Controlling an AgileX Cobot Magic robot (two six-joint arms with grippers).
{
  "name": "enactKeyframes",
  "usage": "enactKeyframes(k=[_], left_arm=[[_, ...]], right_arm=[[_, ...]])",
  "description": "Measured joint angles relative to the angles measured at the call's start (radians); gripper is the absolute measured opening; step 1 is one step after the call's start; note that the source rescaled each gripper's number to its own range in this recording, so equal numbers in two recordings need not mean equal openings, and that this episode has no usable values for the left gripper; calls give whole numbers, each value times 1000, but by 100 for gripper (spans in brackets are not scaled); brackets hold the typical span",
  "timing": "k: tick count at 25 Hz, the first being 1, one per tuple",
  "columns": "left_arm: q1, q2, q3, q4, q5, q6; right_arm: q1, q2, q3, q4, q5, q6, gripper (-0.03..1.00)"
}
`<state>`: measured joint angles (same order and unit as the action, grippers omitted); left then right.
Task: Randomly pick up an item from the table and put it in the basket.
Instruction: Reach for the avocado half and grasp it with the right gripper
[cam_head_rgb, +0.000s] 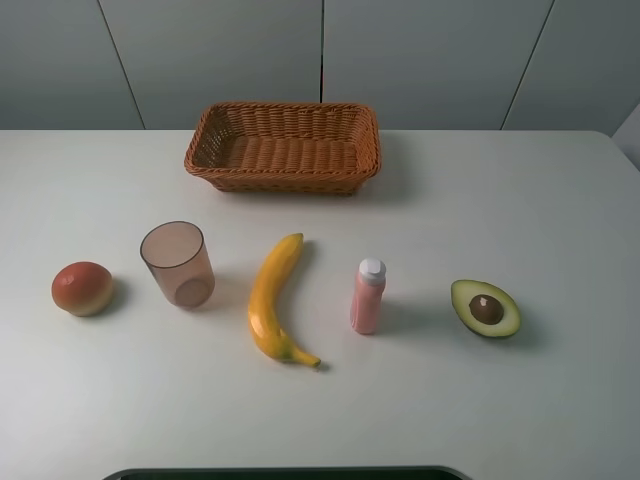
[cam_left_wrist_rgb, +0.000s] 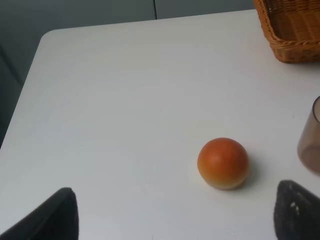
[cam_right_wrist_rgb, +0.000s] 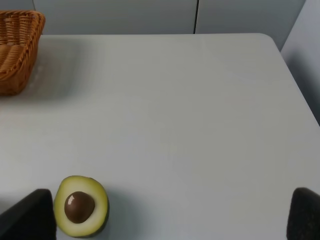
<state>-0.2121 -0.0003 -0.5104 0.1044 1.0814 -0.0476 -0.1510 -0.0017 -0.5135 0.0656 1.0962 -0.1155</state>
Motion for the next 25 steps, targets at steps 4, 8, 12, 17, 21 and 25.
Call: enactKeyframes(k=[4, 8, 12, 17, 21, 25], left_arm=[[0, 0, 0, 0, 0, 0], [0, 0, 0, 0, 0, 2], [0, 0, 0, 0, 0, 2], [0, 0, 0, 0, 0, 2], [0, 0, 0, 0, 0, 2], [0, 0, 0, 0, 0, 2]], right_arm=[[0, 0, 0, 0, 0, 0, 100], [0, 0, 0, 0, 0, 0, 100], [0, 0, 0, 0, 0, 0, 100], [0, 0, 0, 0, 0, 0, 100], [0, 0, 0, 0, 0, 0, 100], [0, 0, 0, 0, 0, 0, 100]])
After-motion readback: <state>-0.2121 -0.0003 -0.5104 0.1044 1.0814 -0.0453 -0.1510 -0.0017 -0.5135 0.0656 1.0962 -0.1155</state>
